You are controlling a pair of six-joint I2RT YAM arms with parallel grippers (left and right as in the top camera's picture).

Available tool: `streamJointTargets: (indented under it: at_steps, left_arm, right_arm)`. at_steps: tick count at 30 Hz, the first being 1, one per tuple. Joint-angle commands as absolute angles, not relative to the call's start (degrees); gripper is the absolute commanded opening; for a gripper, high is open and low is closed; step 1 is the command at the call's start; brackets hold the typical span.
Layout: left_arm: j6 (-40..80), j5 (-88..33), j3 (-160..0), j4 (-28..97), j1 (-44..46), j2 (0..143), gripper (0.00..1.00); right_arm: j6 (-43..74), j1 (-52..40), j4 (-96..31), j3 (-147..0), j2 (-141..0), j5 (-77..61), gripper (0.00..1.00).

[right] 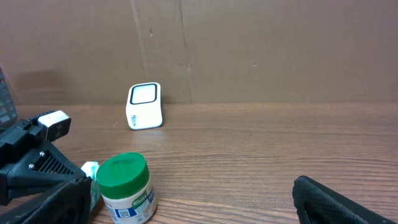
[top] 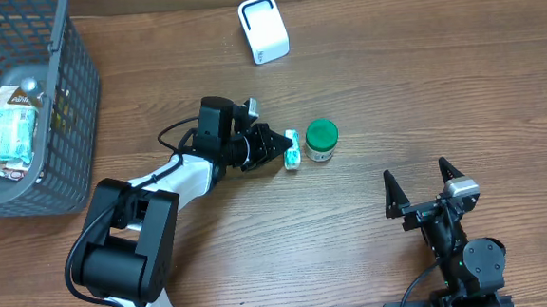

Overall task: Scan the item barcode
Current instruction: 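Set the Kleenex pack upright beside the green-capped jar, release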

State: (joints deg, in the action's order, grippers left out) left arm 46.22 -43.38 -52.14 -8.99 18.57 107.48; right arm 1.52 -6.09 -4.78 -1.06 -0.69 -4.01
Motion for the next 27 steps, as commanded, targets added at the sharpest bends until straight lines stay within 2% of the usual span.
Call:
streamJointTargets:
  at_steps: [1, 27]
  left_arm:
    - [47.86, -42.78, -51.68, -9.56, 18.85, 108.38, 0.05]
    - [48.49, -37.41, -51.68, -11.22, 21.56, 108.38, 0.05]
  right_arm:
    - [1.43, -6.37, -4.6, -0.45, -0.16, -3.25, 1.0]
    - [1.43, -6.37, -4.6, -0.45, -0.16, -3.25, 1.0]
